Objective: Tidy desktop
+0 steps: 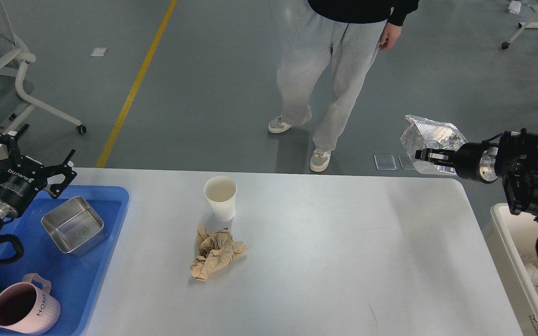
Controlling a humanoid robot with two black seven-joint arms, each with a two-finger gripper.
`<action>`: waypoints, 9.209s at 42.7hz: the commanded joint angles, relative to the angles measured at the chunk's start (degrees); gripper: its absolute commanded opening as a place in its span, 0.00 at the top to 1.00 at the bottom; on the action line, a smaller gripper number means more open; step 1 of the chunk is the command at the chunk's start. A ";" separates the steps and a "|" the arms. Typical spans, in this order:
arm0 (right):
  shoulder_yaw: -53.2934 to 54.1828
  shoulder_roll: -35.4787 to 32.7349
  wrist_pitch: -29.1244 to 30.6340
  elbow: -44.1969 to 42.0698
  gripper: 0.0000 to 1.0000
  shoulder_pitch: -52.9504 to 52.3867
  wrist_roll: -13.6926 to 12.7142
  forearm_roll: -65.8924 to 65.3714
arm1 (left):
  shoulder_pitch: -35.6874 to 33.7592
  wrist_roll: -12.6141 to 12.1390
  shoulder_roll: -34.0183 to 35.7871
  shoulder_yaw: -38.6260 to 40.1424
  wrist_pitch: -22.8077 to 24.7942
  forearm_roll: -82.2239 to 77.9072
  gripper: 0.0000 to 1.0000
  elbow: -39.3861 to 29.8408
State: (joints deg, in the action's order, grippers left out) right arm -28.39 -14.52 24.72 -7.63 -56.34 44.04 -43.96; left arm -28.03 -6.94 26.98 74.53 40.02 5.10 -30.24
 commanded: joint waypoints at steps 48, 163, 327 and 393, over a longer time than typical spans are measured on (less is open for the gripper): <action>0.26 22.95 28.62 -34.02 1.00 5.28 0.87 33.32 | 0.26 -1.14 0.71 -0.44 -0.03 -0.26 0.02 0.00; 24.43 7.75 30.28 0.34 1.00 -8.43 -3.61 37.63 | -6.95 -1.93 1.59 -15.47 -3.98 -0.97 0.02 -2.90; 34.90 -50.53 -14.06 92.10 1.00 -0.89 -2.29 -59.66 | -5.81 -1.41 3.35 -14.85 -3.90 -0.88 0.02 -2.63; 28.56 -38.03 -15.76 80.58 0.26 4.06 -1.68 -57.30 | -5.81 -1.32 4.14 -14.77 -3.72 -0.79 0.02 -2.37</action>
State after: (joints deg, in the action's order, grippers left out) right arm 0.02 -47.50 8.02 67.90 -49.10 42.27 -104.67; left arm -33.84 -8.26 31.17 59.77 36.22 4.31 -32.61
